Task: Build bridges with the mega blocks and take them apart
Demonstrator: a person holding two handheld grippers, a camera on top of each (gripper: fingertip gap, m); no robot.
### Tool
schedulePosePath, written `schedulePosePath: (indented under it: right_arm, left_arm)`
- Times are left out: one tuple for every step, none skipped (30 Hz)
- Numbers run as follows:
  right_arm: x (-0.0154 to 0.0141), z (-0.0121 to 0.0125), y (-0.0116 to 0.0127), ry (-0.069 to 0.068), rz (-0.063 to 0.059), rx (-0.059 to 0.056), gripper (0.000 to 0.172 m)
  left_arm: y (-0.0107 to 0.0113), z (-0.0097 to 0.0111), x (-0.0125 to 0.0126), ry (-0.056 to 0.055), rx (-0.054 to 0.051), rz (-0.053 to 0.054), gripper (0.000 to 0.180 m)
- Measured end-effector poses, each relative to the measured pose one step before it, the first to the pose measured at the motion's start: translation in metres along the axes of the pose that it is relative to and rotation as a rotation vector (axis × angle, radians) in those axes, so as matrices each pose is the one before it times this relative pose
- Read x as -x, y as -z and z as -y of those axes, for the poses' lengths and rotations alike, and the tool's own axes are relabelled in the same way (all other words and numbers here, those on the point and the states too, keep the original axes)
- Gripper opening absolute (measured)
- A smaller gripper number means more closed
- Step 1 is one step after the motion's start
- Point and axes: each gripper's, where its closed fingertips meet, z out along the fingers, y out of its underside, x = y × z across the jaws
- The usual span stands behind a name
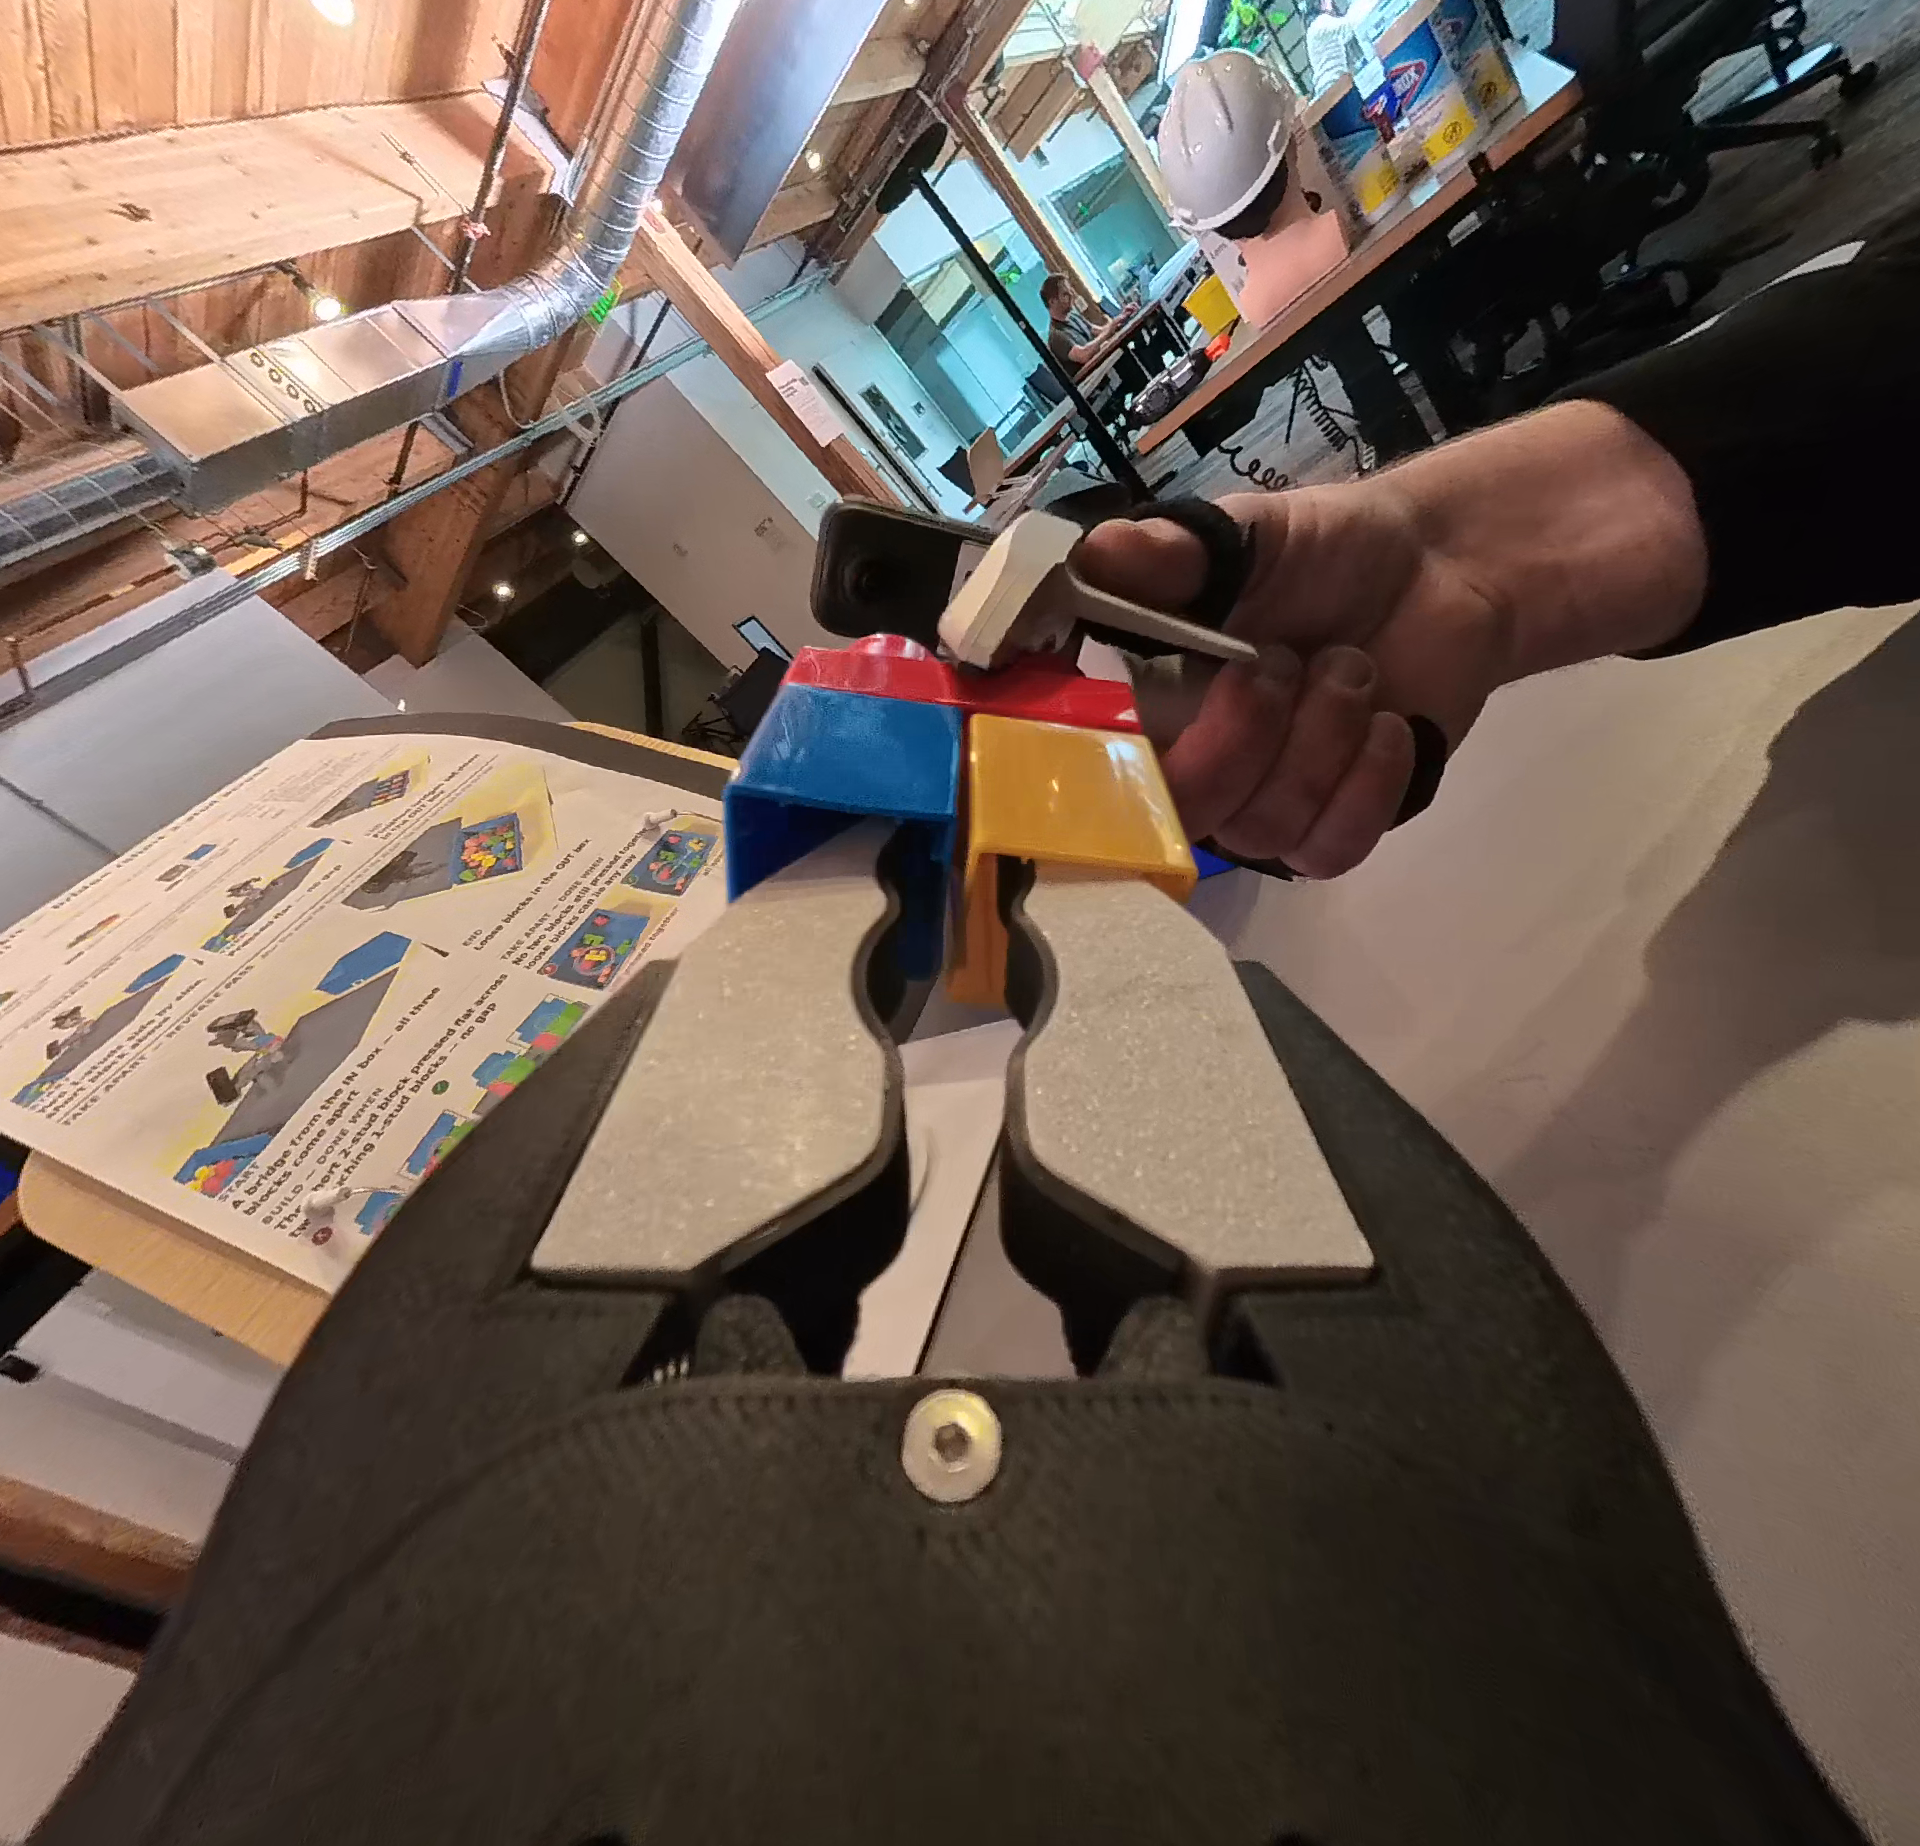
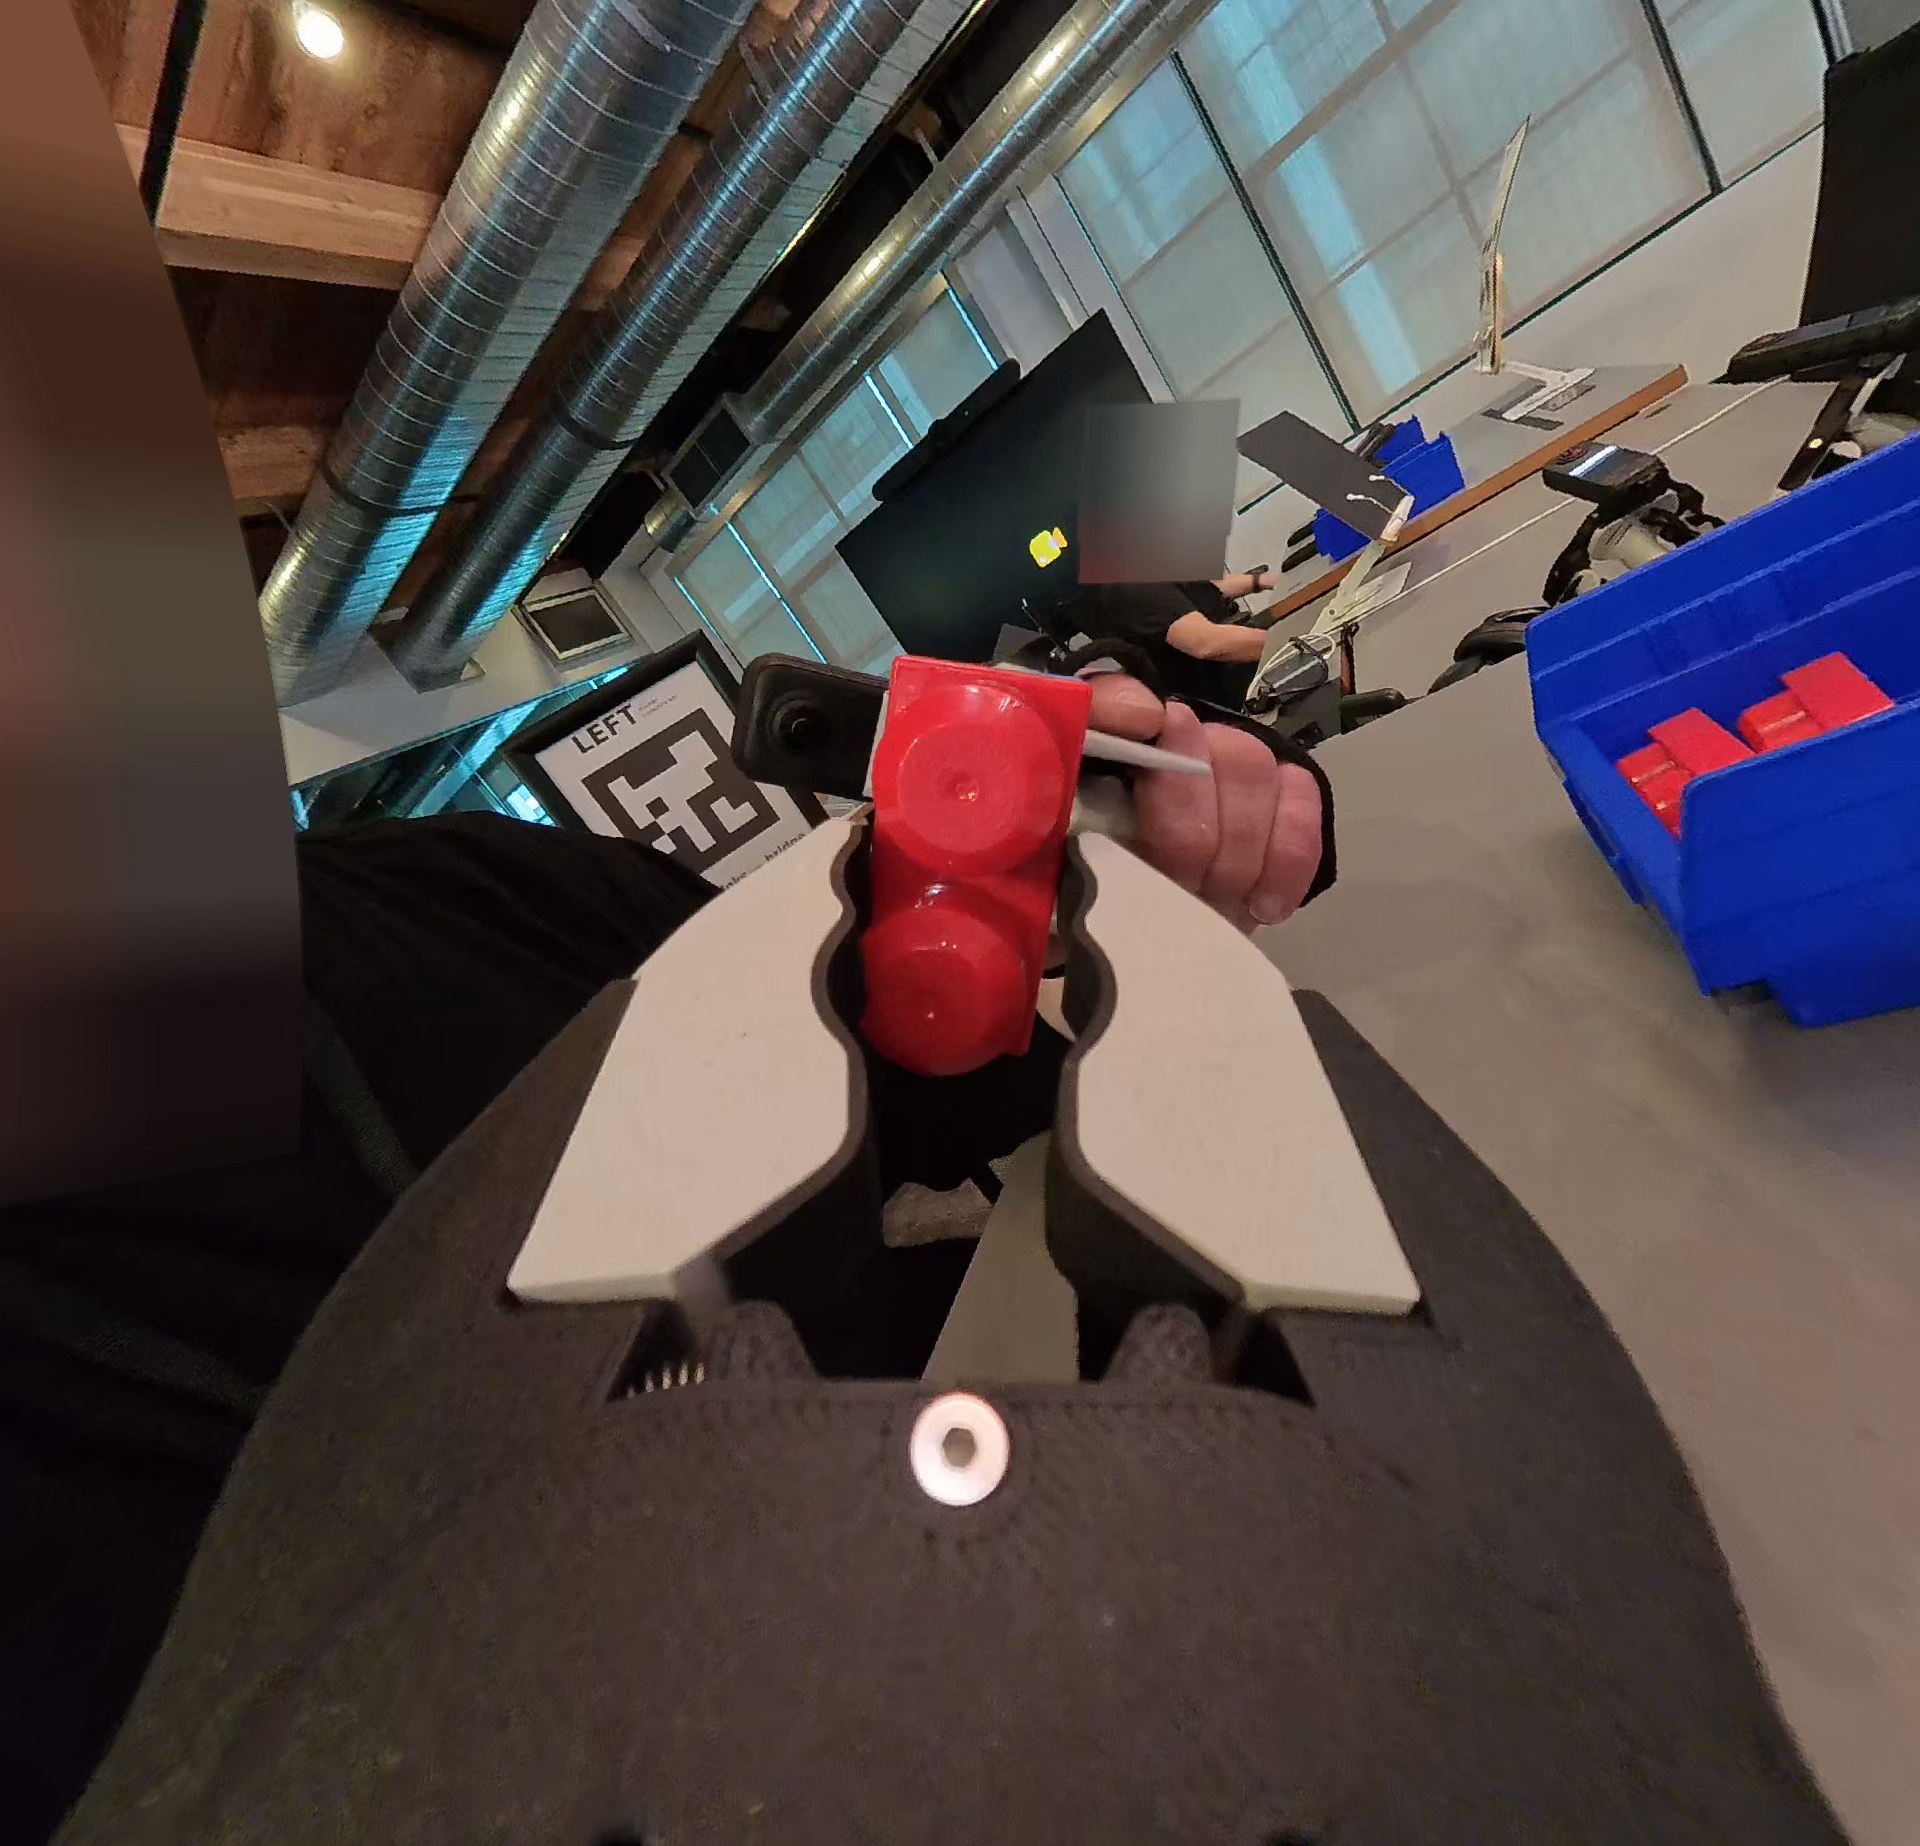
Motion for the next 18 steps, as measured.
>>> schedulePosePath:
  right_arm:
    - [0.00026,0.00025,-0.0004,0.0041,-0.0021,-0.0022,0.035]
    - [0.00008,-0.00012,-0.00004,0.0013,-0.0018,0.0029,0.036]
    - [-0.00013,-0.00021,0.00027,0.0024,-0.0045,0.0057,0.035]
    - [-0.00038,-0.00074,0.00008,0.007,-0.0076,0.0091,0.035]
    - [-0.0003,-0.00127,-0.00038,0.0117,-0.0103,0.0108,0.036]
    - [0.00024,-0.00036,-0.00038,0.005,-0.0047,0.0037,0.036]
    - [0.00028,0.0007,-0.00033,0.0009,-0.0025,-0.005,0.036]
    - [0.00042,0.00083,-0.00036,0.0003,-0.0007,-0.0078,0.036]
    - [-0.00004,0.00083,-0.00009,0.0028,-0.0045,-0.0058,0.036]
    - [-0.00057,0.00063,0.00006,0.0071,-0.0095,-0.0035,0.036]
    - [-0.00046,0.00065,0.0002,0.0022,-0.0051,-0.0047,0.036]
    - [0.00011,0.00039,0.00013,0.0014,0.0007,-0.0037,0.036]
    - [0.0001,-0.00011,0.00008,-0.0016,0.0009,0.0006,0.036]
    - [0.00003,-0.00004,-0.00029,0.0009,-0.0041,0.0011,0.036]
    - [0.00037,0.00024,-0.0005,0.0051,-0.0066,0.0019,0.036]
    - [0.00026,0.00028,-0.00072,0.0067,-0.0049,0.0007,0.036]
    - [-0.00016,0.00021,-0.00038,-0.0027,0.0023,-0.0017,0.036]
    - [-0.00059,0.0002,0.00047,-0.005,0.0024,0.0001,0.036]
  left_arm:
    - [0.00016,0.00033,-0.00035,0.007,-0.0024,-0.0012,0.011]
    - [-0.00003,0.00003,-0.00011,0.0103,-0.002,0.0005,0.011]
    - [-0.00044,-0.00058,0.00001,0.0063,0.0002,0.0025,0.01]
    - [-0.00008,-0.00059,-0.00014,0.0035,0.001,-0.0009,0.01]
    - [0.0005,-0.00097,0.00043,0.0045,0.0041,-0.0007,0.008]
    - [0.00024,0.00039,0.00005,0.0034,-0.0011,-0.0016,0.008]
    - [-0.00008,0.00045,0.00061,0.0034,0.0023,0.0077,0.008]
    - [-0.00007,0.00069,0.00071,0.002,0.0007,0.0104,0.008]
    - [-0.00049,-0.00002,0.00058,0.0022,0.002,0.0096,0.007]
    - [-0.00086,-0.00068,-0.00029,0.0013,0.0045,0.0035,0.006]
    - [-0.00052,-0.00022,0.00058,0.0103,0.0012,0.0064,0.005]
    - [-0.00024,0.00027,0.00005,0.0039,0.0011,0.0031,0.005]
    - [0.00002,0.00007,-0.00005,-0.0111,0.0043,0.0035,0.005]
    - [0.00023,0.00017,0.0002,-0.0007,0.0013,0.0005,0.005]
    - [0.00043,0.00051,0.00018,0.0056,-0.0061,-0.0015,0.006]
    - [0.00044,0.00028,0.00048,-0.0009,-0.0038,0.003,0.005]
    - [-0.0001,0.00008,0.0004,-0.0072,0.0053,0.0069,0.005]
    - [-0.00065,-0.00063,0.00012,-0.0042,0.0113,0.0054,0.005]
